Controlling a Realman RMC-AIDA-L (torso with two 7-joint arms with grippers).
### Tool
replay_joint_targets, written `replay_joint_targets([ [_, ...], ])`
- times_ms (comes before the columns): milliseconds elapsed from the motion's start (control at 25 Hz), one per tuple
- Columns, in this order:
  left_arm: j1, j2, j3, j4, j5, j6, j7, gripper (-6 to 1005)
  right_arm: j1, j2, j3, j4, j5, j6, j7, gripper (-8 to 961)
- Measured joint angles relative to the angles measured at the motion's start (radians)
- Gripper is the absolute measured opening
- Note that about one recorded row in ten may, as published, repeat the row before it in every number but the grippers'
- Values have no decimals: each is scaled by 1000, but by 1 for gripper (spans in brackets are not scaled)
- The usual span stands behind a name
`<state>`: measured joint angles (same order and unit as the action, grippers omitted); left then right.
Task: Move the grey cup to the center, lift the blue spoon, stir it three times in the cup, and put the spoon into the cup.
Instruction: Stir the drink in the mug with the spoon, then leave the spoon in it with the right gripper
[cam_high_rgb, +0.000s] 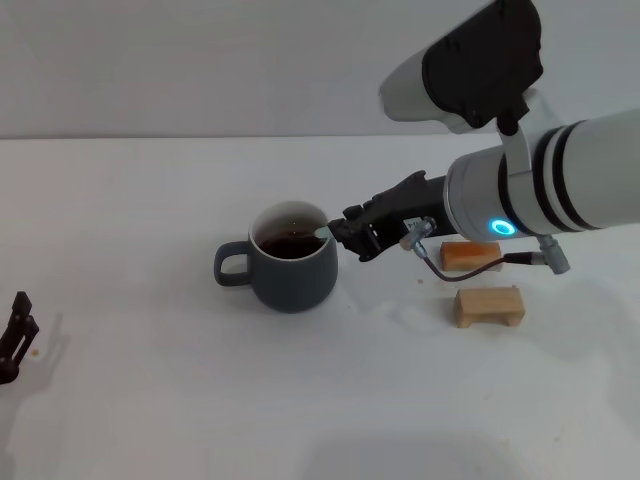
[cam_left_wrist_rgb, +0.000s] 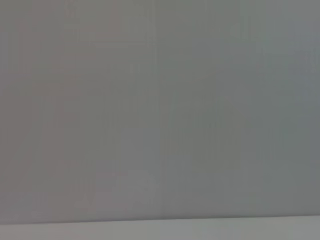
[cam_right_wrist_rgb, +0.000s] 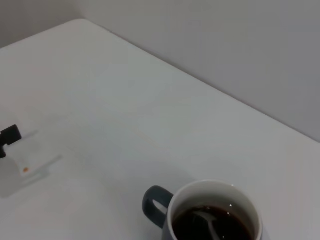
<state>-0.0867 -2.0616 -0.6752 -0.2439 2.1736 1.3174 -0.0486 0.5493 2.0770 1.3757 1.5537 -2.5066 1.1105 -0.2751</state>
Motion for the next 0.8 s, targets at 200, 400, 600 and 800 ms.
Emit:
replay_joint_targets([
  [200,-1,0,-4,0,0,0,0,858,20,-2,9,-52,0,-27,-11,160],
  [400,0,0,-4,0,0,-5,-1,858,28,-4,13,-77,-3,-33,-17,159],
  [600,1,0,-4,0,0,-6,-1,858,20,-5,16,-50,-23,-21,-18,159],
  [800,1,-1,-4,0,0,-7,-1,858,14,-3,16,-20,-24,16,-18,157],
])
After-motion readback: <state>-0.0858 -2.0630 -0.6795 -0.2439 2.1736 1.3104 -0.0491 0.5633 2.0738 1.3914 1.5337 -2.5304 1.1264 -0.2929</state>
